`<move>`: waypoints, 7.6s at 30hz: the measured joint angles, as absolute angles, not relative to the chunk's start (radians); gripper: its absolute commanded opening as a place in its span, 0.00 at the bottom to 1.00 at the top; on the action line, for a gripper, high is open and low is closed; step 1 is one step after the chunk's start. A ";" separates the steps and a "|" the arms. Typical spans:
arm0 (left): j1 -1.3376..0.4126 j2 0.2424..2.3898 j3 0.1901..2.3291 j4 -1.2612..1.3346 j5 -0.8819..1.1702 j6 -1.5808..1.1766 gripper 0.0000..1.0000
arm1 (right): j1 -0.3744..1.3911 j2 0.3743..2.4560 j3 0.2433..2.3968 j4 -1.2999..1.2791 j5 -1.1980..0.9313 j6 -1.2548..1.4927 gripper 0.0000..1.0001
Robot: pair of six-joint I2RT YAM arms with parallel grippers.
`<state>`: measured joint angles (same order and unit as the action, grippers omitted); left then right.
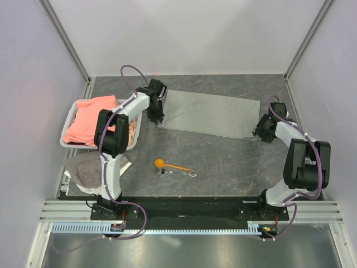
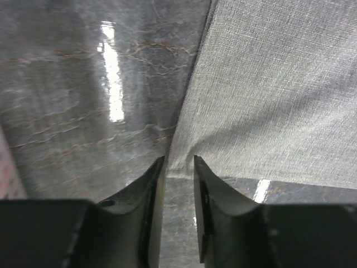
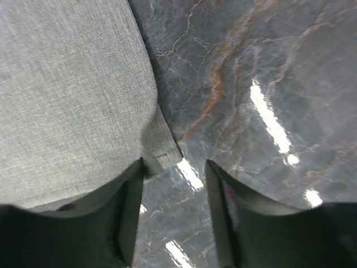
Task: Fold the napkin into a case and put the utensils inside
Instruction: Fold and flatten the napkin at the center of the board, then smooth out the rectangle-folded napkin at the center of the board, then pick up the rectangle-folded napkin from the center of the board, then fold the rectangle-folded napkin at the center of the board.
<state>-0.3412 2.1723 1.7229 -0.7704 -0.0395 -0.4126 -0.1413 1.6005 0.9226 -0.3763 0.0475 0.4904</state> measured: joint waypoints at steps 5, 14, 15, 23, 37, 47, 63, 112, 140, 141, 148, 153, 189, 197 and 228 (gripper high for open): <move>-0.362 2.119 1.728 -0.780 -0.068 -0.410 0.32 | -0.137 1.514 0.923 -0.407 0.069 0.473 0.63; -0.381 2.137 1.740 -0.771 0.028 -0.410 0.18 | -0.087 1.540 0.949 -0.432 0.088 0.467 0.57; -0.381 2.144 1.740 -0.772 0.028 -0.410 0.18 | -0.087 1.540 0.949 -0.435 0.096 0.463 0.60; -0.378 2.162 1.740 -0.772 0.002 -0.401 0.17 | -0.089 1.540 0.949 -0.446 0.171 0.421 0.72; -0.366 2.159 1.650 -0.714 0.004 -0.387 0.14 | -0.063 1.597 0.929 -0.311 0.037 0.441 0.29; -0.366 2.001 1.419 -0.662 0.096 -0.425 0.28 | -0.063 1.594 0.867 -0.310 0.074 0.448 0.49; -0.257 2.333 1.995 -0.587 0.244 -0.538 0.09 | -0.062 2.001 1.449 -0.294 0.012 0.470 0.32; -0.192 2.379 1.991 -0.494 0.312 -0.697 0.27 | -0.037 2.251 1.946 -0.509 0.228 0.310 0.88; -0.528 2.240 1.879 -0.538 0.290 -0.601 0.13 | -0.058 2.103 1.567 -0.517 0.105 0.102 0.48; -0.527 2.243 1.889 -0.540 0.290 -0.601 0.13 | -0.057 2.111 1.566 -0.517 0.106 0.097 0.48; -0.531 2.275 1.934 -0.541 0.292 -0.601 0.13 | -0.057 2.114 1.561 -0.504 0.107 0.075 0.46; -0.530 2.297 1.935 -0.545 0.292 -0.601 0.12 | -0.057 2.114 1.550 -0.488 0.107 0.075 0.46; -0.476 2.294 1.901 -0.545 0.324 -0.601 0.13 | -0.054 2.092 1.495 -0.431 0.060 0.087 0.33; -0.451 2.292 1.889 -0.545 0.324 -0.601 0.12 | -0.064 2.092 1.494 -0.425 0.002 0.079 0.00; -0.638 2.385 1.864 -0.434 0.368 -0.730 0.09 | -0.146 1.884 1.425 -0.585 0.199 0.155 0.00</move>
